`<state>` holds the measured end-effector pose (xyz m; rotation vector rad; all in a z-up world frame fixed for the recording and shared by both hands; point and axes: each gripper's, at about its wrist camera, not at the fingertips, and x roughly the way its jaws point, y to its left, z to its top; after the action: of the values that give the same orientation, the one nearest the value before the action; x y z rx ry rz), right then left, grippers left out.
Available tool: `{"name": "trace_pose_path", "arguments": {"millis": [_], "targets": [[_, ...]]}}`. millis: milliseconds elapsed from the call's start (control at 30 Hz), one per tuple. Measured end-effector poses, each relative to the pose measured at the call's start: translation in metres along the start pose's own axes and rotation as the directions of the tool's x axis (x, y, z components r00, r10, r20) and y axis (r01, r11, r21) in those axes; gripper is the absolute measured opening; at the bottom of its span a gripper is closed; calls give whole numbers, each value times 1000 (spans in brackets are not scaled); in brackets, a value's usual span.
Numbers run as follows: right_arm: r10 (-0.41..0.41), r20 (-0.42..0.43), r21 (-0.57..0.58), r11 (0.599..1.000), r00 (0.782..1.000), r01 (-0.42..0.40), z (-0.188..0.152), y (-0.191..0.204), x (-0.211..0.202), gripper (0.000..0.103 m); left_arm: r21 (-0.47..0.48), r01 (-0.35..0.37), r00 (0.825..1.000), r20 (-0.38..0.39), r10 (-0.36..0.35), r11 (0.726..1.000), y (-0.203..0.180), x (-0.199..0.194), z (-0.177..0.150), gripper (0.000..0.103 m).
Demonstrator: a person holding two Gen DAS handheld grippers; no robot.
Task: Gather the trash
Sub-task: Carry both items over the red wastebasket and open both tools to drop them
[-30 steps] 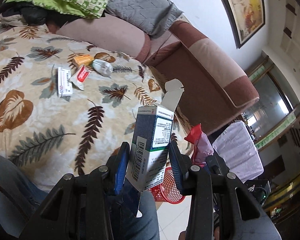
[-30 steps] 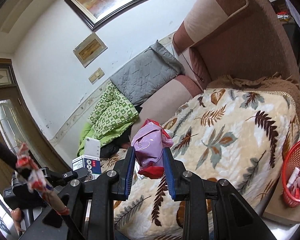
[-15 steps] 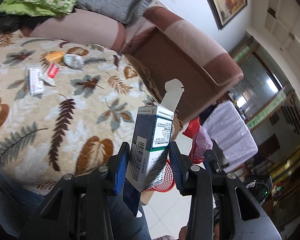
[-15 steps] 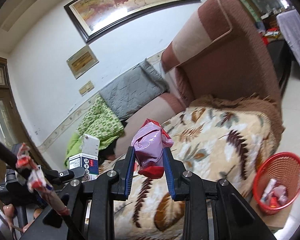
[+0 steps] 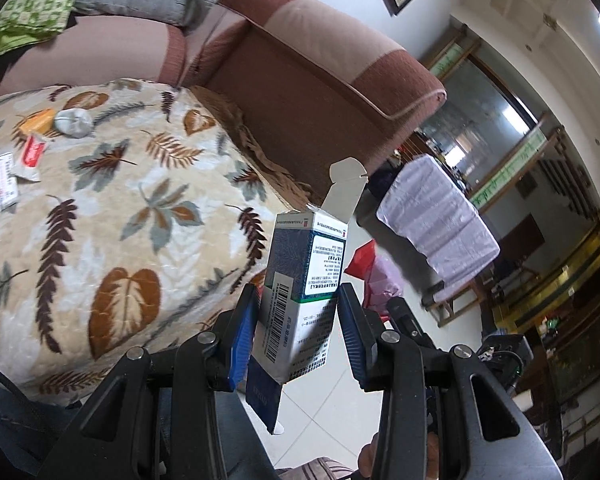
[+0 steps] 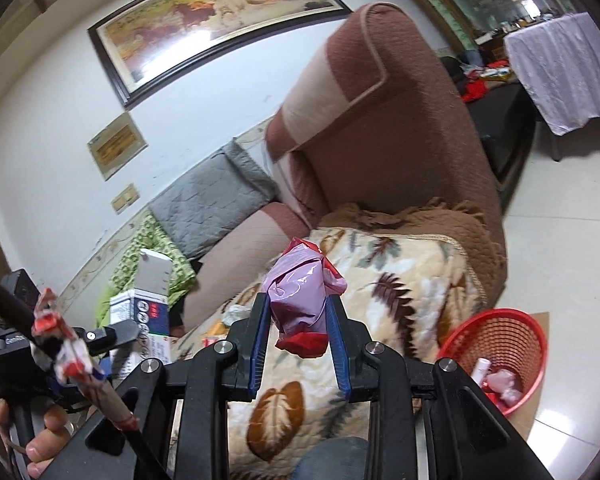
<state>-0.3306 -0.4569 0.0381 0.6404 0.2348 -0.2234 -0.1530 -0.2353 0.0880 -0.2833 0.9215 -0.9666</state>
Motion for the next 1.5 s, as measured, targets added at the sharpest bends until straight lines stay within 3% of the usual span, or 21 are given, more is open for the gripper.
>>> {"name": "trace_pose_path", "arguments": {"millis": [333, 933, 1500], "targets": [[-105, -4, 36, 994, 995, 105, 7, -37, -10, 30, 41, 15, 998, -57, -13, 999, -25, 37, 2, 39], [-165, -30, 89, 982, 986, 167, 4, -67, -4, 30, 98, 19, 990, -142, -5, 995, -46, 93, 4, 39], [-223, -65, 147, 962, 973, 230, -4, -103, 7, 31, 100, 38, 970, -241, -13, 994, -48, 160, -6, 39]]}}
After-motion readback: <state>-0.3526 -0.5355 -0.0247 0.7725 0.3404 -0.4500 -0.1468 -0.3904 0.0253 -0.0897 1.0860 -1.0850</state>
